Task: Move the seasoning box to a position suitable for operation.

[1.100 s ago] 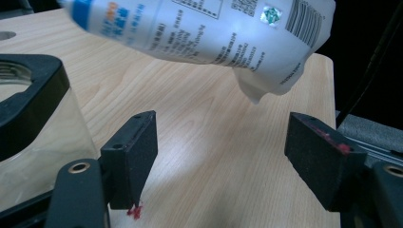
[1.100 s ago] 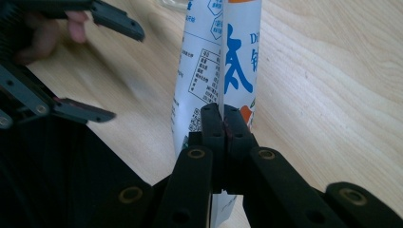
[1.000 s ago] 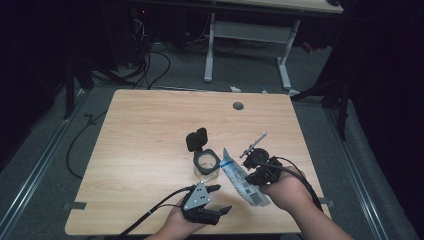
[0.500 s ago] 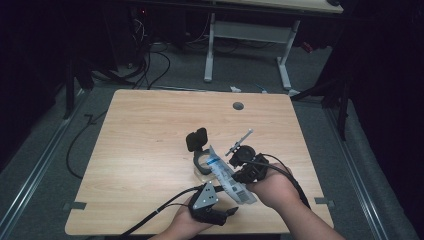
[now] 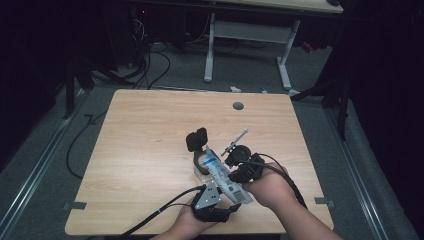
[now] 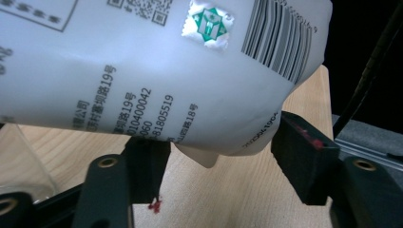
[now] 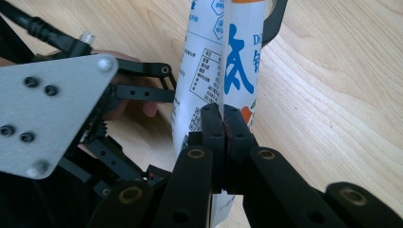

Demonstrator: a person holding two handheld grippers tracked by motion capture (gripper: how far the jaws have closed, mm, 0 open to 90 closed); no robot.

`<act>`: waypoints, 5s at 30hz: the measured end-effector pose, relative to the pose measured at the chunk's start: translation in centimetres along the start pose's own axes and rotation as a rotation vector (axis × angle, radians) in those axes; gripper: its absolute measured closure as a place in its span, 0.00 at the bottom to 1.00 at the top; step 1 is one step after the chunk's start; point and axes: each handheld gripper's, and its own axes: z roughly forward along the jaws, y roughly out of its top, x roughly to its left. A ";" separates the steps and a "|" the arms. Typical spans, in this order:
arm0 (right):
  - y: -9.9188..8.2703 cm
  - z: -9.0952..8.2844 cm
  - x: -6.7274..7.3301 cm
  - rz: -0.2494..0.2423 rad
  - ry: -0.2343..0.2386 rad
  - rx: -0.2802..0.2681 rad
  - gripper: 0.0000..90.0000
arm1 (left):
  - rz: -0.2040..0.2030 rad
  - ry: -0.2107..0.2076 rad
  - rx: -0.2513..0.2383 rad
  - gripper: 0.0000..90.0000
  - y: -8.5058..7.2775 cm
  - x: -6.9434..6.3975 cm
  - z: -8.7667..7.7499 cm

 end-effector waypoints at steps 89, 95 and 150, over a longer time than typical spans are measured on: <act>3.4 -0.5 -1.8 -0.022 -0.020 0.017 1.00 | -0.005 0.109 -0.072 0.59 2.4 0.4 -1.0; 3.5 -0.4 -1.9 -0.004 -0.013 0.021 0.99 | -0.002 0.112 -0.069 0.59 2.4 0.5 -0.9; 4.5 -0.5 -1.9 0.002 -0.015 0.052 1.00 | -0.019 0.118 -0.088 0.59 2.7 0.6 -1.0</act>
